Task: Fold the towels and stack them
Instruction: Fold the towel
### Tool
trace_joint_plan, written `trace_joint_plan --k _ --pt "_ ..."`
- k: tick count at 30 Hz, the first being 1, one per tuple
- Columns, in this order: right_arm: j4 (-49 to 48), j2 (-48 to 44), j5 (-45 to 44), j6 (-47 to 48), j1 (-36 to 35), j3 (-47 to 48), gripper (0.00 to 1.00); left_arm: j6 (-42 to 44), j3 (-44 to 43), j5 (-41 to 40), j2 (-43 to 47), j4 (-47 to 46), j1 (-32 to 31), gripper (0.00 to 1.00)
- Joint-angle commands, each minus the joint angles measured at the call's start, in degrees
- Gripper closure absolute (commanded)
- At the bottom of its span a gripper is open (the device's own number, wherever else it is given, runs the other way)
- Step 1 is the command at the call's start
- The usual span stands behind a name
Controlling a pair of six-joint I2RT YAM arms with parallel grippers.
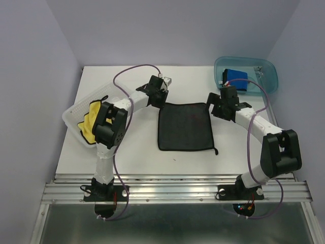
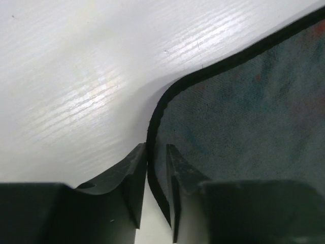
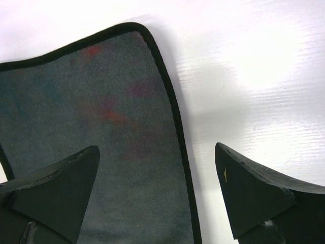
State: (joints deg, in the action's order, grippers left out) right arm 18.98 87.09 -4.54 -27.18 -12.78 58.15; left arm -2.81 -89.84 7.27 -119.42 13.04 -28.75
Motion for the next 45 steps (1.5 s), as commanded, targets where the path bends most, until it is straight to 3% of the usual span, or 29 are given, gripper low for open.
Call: trace_joint_plan --k 1,6,11,16,24,27,37,43,45 --pt "-0.9 0.3 -0.7 0.4 0.2 3.9 0.00 0.3 -3.1 2.0 -0.4 0.2 0.5 0.72" --pt "-0.9 1.4 -0.6 0.4 0.3 4.6 0.00 -0.1 -2.8 2.5 -0.4 -0.1 0.9 1.00" --pt "-3.1 4.7 0.7 7.4 0.3 7.8 0.00 -0.1 -1.8 2.7 0.7 -0.8 0.9 1.00" --pt "-3.3 12.0 -1.3 15.7 0.2 16.9 0.00 0.2 -0.8 3.1 1.7 -1.6 0.9 1.00" --pt "-0.4 22.5 -0.5 19.8 0.3 26.0 0.26 0.3 -0.5 2.2 2.1 -2.1 1.0 1.00" --pt "1.0 25.1 -0.3 19.4 0.7 28.1 0.44 0.2 -0.8 2.0 2.0 -1.9 1.0 1.00" --pt "0.4 27.5 2.6 18.5 1.1 26.2 0.46 0.0 -0.7 1.1 1.9 -1.7 1.0 1.00" --pt "0.1 28.3 2.7 17.6 1.3 24.8 0.62 -0.2 -1.2 0.9 1.6 -1.4 1.0 1.00" --pt "-0.2 28.6 3.2 17.4 1.4 24.5 0.63 -0.2 -1.3 0.8 1.5 -1.3 1.0 1.00"
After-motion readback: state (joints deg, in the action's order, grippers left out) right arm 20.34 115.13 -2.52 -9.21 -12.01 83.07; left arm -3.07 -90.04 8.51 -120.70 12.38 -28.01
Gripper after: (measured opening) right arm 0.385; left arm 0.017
